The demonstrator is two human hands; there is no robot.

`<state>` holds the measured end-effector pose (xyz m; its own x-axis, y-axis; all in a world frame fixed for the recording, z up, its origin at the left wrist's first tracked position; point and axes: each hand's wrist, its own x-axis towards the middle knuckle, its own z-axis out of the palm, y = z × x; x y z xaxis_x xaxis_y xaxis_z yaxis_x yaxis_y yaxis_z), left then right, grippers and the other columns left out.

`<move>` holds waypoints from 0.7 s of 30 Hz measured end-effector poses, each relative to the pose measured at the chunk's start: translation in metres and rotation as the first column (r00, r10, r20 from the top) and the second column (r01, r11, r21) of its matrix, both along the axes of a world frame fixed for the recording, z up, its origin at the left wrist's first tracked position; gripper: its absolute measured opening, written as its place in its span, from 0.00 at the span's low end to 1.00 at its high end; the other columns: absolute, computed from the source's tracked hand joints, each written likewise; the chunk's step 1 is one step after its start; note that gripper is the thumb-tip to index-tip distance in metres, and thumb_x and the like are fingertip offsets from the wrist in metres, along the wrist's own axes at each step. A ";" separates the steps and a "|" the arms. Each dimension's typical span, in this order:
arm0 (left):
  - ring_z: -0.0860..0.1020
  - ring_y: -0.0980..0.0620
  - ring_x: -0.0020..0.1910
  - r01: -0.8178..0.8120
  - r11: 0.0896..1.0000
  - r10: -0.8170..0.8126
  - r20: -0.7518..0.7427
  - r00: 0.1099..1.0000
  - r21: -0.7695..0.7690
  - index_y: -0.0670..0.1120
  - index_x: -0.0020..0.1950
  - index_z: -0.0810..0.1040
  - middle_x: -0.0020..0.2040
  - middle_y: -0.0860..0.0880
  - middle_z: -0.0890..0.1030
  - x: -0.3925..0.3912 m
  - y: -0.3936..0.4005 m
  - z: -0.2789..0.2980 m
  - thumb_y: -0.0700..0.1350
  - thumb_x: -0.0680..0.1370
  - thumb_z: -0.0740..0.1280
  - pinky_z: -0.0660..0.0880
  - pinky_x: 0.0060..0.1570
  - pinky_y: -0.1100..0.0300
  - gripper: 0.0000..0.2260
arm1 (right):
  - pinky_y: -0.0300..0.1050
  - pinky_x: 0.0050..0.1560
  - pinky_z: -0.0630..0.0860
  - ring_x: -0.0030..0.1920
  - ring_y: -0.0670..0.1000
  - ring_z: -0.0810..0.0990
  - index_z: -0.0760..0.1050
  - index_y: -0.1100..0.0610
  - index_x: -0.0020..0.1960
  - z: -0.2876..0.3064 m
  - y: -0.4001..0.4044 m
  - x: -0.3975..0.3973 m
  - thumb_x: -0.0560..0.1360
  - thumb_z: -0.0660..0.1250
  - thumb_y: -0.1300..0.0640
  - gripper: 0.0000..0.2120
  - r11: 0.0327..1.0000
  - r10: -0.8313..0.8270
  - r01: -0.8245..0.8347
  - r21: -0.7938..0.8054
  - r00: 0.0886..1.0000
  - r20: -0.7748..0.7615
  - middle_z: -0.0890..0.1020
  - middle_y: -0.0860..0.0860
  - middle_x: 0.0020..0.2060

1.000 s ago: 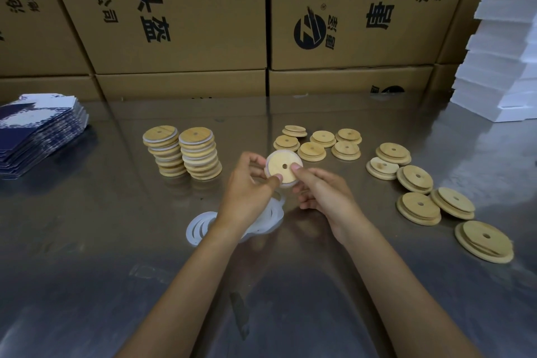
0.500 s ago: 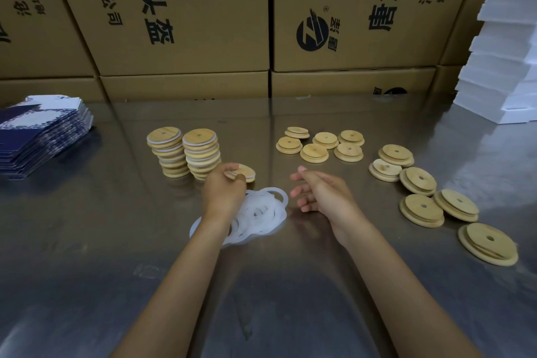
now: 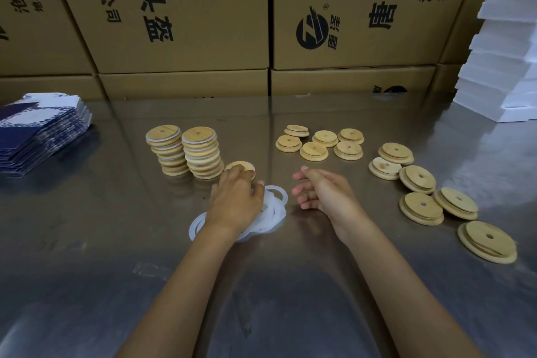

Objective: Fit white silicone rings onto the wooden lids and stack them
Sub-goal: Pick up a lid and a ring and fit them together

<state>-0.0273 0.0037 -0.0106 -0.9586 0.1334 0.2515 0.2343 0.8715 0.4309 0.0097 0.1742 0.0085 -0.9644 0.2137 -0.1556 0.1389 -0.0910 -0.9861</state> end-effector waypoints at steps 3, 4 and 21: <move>0.68 0.48 0.67 -0.011 1.000 0.011 -0.014 1.000 -0.003 0.47 0.65 0.76 0.67 0.50 0.73 -0.003 -0.004 -0.002 0.51 0.82 0.57 0.64 0.65 0.51 0.16 | 0.39 0.34 0.77 0.32 0.49 0.77 0.81 0.62 0.50 -0.001 0.002 -0.001 0.82 0.64 0.55 0.12 1.000 -0.026 0.026 0.002 1.000 -0.003 0.82 0.55 0.34; 0.68 0.48 0.67 -0.013 1.000 0.013 -0.016 1.000 -0.001 0.47 0.65 0.76 0.67 0.50 0.73 -0.004 -0.005 -0.002 0.51 0.82 0.57 0.64 0.66 0.51 0.16 | 0.39 0.35 0.77 0.32 0.49 0.77 0.81 0.62 0.50 -0.002 0.003 -0.002 0.82 0.64 0.56 0.11 0.999 -0.043 0.043 0.013 0.999 -0.007 0.82 0.55 0.34; 0.64 0.49 0.71 -0.019 0.999 0.020 0.018 1.000 -0.042 0.47 0.69 0.72 0.69 0.51 0.71 -0.003 -0.010 0.000 0.50 0.83 0.56 0.63 0.69 0.50 0.17 | 0.51 0.68 0.68 0.68 0.55 0.70 0.81 0.51 0.56 -0.010 0.048 -0.011 0.79 0.63 0.54 0.09 0.705 -0.404 0.396 0.589 0.906 -0.125 0.80 0.51 0.59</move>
<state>-0.0303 -0.0063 -0.0102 -0.9656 0.1247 0.2283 0.2094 0.8933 0.3977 -0.0016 0.2223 -0.0010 -0.7660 0.6311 0.1226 0.2374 0.4548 -0.8583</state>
